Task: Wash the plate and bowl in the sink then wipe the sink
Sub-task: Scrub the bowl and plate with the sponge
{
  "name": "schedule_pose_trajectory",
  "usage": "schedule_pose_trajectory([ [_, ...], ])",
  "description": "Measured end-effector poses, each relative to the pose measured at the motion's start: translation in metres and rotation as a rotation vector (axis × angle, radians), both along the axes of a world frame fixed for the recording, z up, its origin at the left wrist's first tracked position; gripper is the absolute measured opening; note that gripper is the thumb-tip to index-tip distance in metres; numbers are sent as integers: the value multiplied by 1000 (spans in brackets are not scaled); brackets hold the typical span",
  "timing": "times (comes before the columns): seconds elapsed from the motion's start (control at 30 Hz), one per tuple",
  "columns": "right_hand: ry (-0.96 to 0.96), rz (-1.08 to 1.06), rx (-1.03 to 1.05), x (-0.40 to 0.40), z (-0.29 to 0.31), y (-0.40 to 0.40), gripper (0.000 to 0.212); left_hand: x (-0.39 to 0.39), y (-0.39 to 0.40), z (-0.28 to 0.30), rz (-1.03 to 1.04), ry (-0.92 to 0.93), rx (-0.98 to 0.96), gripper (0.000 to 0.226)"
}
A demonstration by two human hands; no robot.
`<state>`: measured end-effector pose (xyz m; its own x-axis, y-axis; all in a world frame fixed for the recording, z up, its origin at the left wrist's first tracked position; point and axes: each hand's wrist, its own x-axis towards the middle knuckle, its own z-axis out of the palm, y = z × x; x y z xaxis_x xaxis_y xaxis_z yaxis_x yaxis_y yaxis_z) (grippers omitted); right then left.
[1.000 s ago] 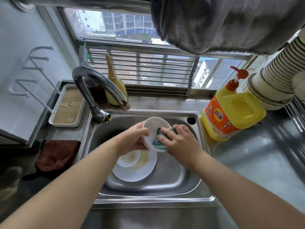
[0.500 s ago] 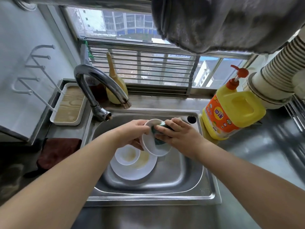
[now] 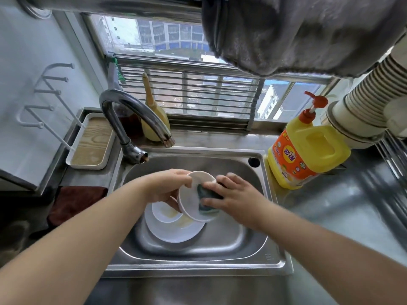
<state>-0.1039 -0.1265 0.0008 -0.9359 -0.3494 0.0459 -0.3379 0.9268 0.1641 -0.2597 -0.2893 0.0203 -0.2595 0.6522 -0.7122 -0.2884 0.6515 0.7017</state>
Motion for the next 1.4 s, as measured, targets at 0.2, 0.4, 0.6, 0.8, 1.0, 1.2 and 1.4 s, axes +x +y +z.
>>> schedule_pose_trajectory([
  [0.2, 183, -133, 163, -12, 7, -4, 21, 11, 5, 1, 318, -202, 190, 42],
  [0.4, 30, -636, -354, -5, -3, -58, 33, 55, 18, -33, 700, -98, 372, 50],
  [0.6, -104, 4, -95, -2, 8, 5, 40, 20, -2, -14, 157, 8, 165, 54],
  [0.8, 22, 172, 276, -31, 29, 20, 33, 11, 17, 5, 12, 13, 97, 53],
  [1.0, -378, -672, -443, 4, 12, -35, 44, 30, 21, -13, 269, 95, 102, 55],
  [1.2, -129, -371, -153, 11, -2, -24, 51, 14, 20, -1, 171, 45, -4, 47],
  [1.4, 17, -662, -202, -12, 5, -35, 37, 25, 35, -6, 520, 3, 163, 61],
])
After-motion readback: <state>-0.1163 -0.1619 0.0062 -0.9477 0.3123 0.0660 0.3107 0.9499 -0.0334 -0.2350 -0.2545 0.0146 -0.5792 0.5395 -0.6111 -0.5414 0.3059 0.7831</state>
